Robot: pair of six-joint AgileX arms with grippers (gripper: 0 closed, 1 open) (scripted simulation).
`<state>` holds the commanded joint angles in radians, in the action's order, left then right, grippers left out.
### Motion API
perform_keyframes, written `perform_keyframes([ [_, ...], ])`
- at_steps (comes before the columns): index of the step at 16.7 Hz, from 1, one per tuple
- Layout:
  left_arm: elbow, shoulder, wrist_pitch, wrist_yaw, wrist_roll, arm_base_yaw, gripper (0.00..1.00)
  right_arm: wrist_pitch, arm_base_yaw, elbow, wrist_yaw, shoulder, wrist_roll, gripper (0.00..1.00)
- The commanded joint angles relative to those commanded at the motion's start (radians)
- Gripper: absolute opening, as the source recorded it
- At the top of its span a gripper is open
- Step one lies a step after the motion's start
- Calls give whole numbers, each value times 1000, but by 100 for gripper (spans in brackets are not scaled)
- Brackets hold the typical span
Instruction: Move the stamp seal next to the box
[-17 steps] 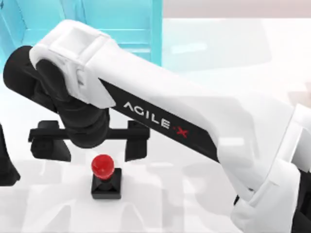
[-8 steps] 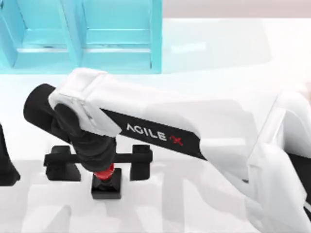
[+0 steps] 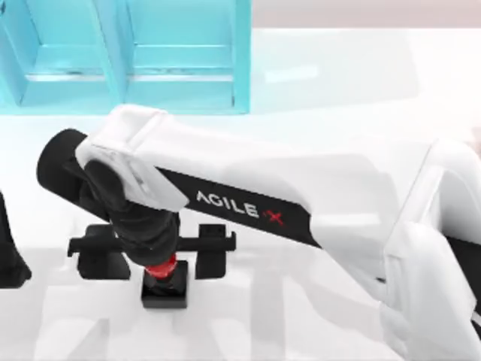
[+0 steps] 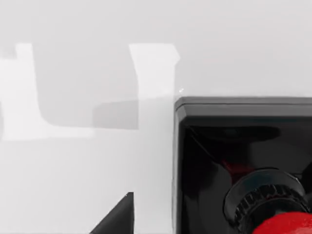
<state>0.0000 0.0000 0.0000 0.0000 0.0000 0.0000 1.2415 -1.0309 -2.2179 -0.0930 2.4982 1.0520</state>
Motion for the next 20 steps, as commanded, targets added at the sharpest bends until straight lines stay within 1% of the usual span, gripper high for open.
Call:
perform_keyframes([
  [9,0,0,0,0,0,0,100,0,0,0,0,0,0,2],
  [10,0,0,0,0,0,0,100,0,0,0,0,0,0,0],
  [20,0,0,0,0,0,0,100,17,-5,-16,1,7,3,0],
])
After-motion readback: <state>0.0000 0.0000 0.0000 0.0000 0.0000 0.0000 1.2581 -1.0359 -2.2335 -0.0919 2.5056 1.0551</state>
